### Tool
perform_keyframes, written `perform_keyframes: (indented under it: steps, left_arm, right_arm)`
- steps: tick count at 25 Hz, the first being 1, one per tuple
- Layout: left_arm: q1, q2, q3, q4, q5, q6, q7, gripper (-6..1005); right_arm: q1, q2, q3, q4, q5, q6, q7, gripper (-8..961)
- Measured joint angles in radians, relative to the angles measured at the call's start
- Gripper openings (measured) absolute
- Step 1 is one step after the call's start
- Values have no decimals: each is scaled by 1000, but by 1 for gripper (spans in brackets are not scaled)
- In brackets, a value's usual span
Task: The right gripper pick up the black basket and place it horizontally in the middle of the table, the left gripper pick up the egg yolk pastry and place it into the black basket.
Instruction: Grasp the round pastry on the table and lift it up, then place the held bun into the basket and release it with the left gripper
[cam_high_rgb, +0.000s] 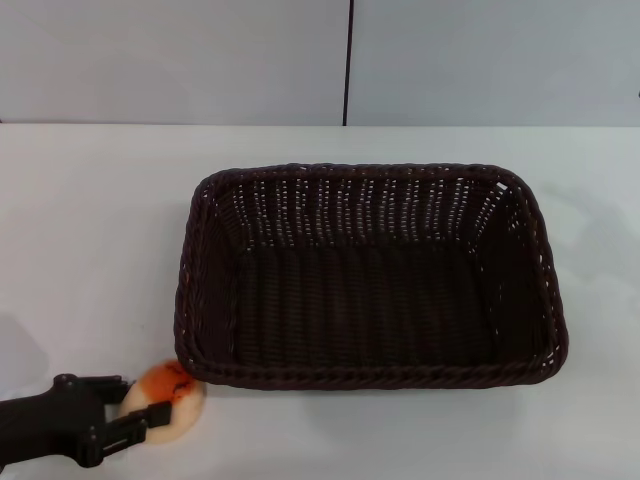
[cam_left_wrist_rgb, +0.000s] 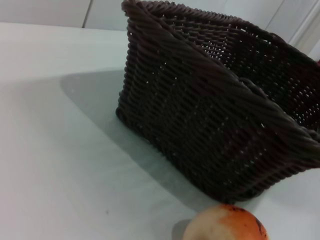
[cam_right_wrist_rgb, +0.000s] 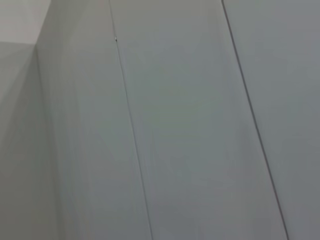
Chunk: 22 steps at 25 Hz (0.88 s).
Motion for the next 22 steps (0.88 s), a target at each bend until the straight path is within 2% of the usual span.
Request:
perform_keyframes:
  steps: [5,7,8,9,11,14,15,16,18,19,22]
  left_arm:
    - [4,0,-13,0,5,8,12,454]
    - [4,0,-13,0,5,8,12,333]
    - [10,9,-189,6,11,134,68,273]
    - [10,9,-189,6,11,134,68,263]
    - [6,25,-343,9,6,196,82,242]
    - [6,25,-343,9,6,196,82,225]
    - [-23,38,-488,9,-8,241,77,219]
    - [-59,42,-549,7,-61,300,73,214]
    - [-59,42,-549,7,-61,300,73,203]
    - [-87,36,-551,4,-124,342,69,197]
    - [-138,3,-520,11,-165,372,63,180]
  right_arm:
    - [-1,0,1,20,0,-1,-15,738]
    - [-2,0,2,22,0,-2,-17,738]
    - [-3,0,2,22,0,-2,-17,738]
    - [-3,0,2,22,0,-2,-17,738]
    - [-3,0,2,23,0,-2,-17,738]
    - [-2,0,2,23,0,-3,-17,738]
    - [-2,0,2,23,1,-7,-18,738]
    - [-2,0,2,23,5,-14,-18,738]
    - [-2,0,2,23,8,-18,-18,738]
    - [-2,0,2,23,8,-18,-18,738]
    - [-2,0,8,24,13,-20,-18,738]
